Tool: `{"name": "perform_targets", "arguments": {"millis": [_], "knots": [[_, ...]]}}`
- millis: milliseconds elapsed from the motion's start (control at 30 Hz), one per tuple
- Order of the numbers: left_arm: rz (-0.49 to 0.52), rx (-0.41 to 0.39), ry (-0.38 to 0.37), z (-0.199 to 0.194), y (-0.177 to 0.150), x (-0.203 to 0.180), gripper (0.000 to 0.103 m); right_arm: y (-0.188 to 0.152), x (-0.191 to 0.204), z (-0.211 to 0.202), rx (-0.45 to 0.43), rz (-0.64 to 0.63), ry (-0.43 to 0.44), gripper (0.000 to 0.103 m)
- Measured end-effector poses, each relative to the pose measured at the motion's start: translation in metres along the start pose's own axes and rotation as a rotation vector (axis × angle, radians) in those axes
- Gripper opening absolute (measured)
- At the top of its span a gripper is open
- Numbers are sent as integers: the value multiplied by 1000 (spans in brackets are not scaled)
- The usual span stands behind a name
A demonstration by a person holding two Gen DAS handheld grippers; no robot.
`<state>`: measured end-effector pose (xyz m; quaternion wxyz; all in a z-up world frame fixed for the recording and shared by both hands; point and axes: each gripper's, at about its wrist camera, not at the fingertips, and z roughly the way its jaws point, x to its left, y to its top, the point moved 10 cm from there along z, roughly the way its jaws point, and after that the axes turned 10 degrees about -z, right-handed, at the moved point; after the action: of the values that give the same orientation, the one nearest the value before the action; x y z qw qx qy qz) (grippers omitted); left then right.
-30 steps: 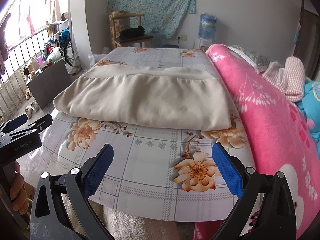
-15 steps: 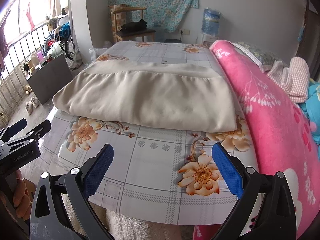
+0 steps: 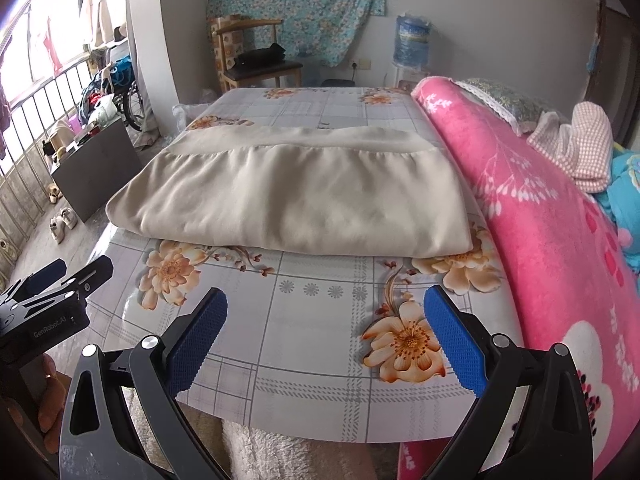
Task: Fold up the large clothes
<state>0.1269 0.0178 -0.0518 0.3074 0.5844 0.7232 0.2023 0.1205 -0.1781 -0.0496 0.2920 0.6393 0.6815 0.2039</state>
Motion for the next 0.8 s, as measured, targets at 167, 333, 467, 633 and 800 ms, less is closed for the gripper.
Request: {"name": "perform_targets", "arguments": {"millis": [167,333,467,633,800], "knots": [[13,-1,5,2,3,-7,97,-4,-5,6,16,11,-4,95],[15,0,18,3,4,-8,97,-5,-5,11,24,1,7,95],[23,-1,24,3,5,-9,97,-6,-2,13,30,-11,14,95],[32,0,24,3,5,-10,97,-6,-1,13,27,-11,15,95],[51,1,23,2,4,-14,97,-6,1,13,24,-17,17,95]]}}
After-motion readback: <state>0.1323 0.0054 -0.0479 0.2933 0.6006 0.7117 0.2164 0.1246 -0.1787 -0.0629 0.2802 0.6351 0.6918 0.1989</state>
